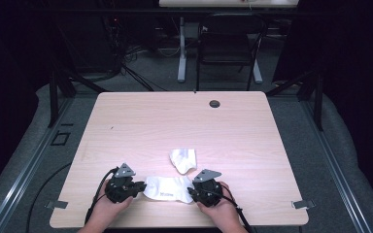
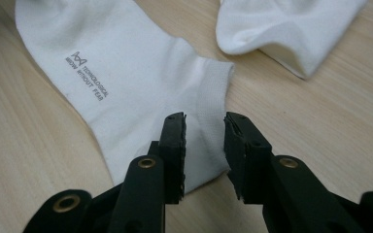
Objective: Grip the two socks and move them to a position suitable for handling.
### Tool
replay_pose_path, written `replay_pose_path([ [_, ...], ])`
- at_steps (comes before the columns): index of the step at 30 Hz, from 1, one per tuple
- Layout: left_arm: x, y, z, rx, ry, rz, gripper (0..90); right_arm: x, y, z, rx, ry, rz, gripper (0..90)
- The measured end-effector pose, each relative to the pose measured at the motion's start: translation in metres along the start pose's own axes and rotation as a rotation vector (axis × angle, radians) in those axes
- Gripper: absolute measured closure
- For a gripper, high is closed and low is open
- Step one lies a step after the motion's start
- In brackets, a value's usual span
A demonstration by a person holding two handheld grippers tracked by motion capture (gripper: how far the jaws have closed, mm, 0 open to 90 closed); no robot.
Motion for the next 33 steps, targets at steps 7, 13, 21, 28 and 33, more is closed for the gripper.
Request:
replay_pose_path([
  [7,0.012,-0.004,0.019,0.052,0.106,0.000,68.1,0.015,0.002,0.005,-0.047,0.052,0.015,68.3],
  [13,-0.007,0.012,0.017,-0.012,0.089,-0.048,62.7,0.004,-0.007,0.016,0.003,0.075,0.063,68.6],
  [21,-0.021,0.018,0.001,-0.065,0.033,-0.061,60.6,-0.005,-0.001,0.005,-0.003,0.024,0.050,69.4],
  [28,-0.021,0.021,-0.002,-0.070,0.054,-0.077,59.4,-0.002,0.000,0.001,-0.004,0.012,0.034,70.9],
  [33,-0.021,0.027,-0.003,-0.083,0.059,-0.079,58.0,0.003,0.001,-0.004,-0.026,0.001,0.036,73.7],
])
Point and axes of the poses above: each handheld gripper's, and its own axes: x roughly backward along the jaws, z roughly out of its top, y roughly to its right, the point moved 10 cm from there along -x, roughly forward along the jaws, and after that the axes turned 10 degrees about z, right-handed, at the moved point
